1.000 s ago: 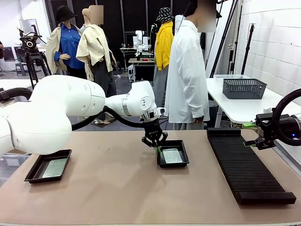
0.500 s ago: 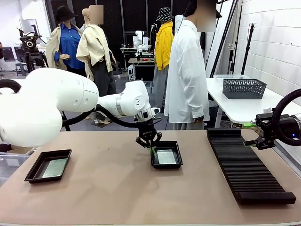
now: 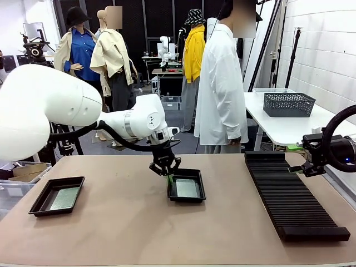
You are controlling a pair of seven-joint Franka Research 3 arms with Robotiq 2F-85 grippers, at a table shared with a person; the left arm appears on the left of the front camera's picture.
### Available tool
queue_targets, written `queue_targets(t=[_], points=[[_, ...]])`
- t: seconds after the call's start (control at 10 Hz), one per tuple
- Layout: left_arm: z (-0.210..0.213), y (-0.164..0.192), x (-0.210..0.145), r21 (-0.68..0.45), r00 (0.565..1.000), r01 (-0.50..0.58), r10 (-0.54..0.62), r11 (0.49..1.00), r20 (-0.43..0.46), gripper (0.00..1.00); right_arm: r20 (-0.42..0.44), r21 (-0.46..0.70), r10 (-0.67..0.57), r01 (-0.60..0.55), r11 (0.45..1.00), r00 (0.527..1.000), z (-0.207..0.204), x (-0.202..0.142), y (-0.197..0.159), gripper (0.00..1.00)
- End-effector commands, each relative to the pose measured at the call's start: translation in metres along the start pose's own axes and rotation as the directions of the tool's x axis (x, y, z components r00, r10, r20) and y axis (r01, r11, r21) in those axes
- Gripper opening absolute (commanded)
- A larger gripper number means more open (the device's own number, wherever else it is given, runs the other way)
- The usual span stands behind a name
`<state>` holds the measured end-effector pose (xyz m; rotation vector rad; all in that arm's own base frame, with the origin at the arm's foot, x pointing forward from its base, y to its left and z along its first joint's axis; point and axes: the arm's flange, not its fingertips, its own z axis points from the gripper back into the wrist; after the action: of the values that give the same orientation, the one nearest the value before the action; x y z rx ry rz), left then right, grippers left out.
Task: Inspect and transfer BCBs to ESD trays.
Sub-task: Pick up the ESD tray and place it on the left side of the table.
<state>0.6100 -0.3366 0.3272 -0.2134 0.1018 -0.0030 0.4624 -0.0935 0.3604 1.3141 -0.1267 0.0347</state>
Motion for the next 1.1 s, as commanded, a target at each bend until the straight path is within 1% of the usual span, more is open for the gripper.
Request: queue_targets(t=[0.0,0.3,0.4,0.7,0.9,1.0], points=[[0.005,0.031,-0.021,-0.037,1.000,0.013,-0.013,0.999,0.004,0.00,0.002,-0.004,-0.001,0.001,1.000,1.000,-0.001,-0.001,0.001,1.00],[0.011,0.065,-0.038,-0.017,0.999,-0.002,0.003,1.000,0.035,0.00,0.002,-0.004,-0.001,0.001,1.000,1.000,-0.001,-0.001,0.001,1.00],[0.011,0.075,-0.043,-0.028,0.999,0.001,0.000,1.000,0.032,0.00,0.002,-0.004,-0.001,0.001,1.000,1.000,-0.001,-0.001,0.001,1.00],[0.017,0.095,-0.058,0.001,0.998,0.000,0.000,1.000,0.057,0.00,0.002,-0.004,-0.001,0.001,1.000,1.000,-0.001,-0.001,0.001,1.00],[0.026,0.121,-0.070,-0.018,0.997,-0.028,0.030,0.999,0.077,0.00,0.002,-0.004,-0.001,0.001,1.000,1.000,-0.001,-0.001,0.001,1.00],[0.027,0.132,-0.074,0.000,0.997,-0.032,0.032,0.999,0.076,0.00,0.002,-0.004,-0.001,0.001,1.000,1.000,-0.001,-0.001,0.001,1.00]])
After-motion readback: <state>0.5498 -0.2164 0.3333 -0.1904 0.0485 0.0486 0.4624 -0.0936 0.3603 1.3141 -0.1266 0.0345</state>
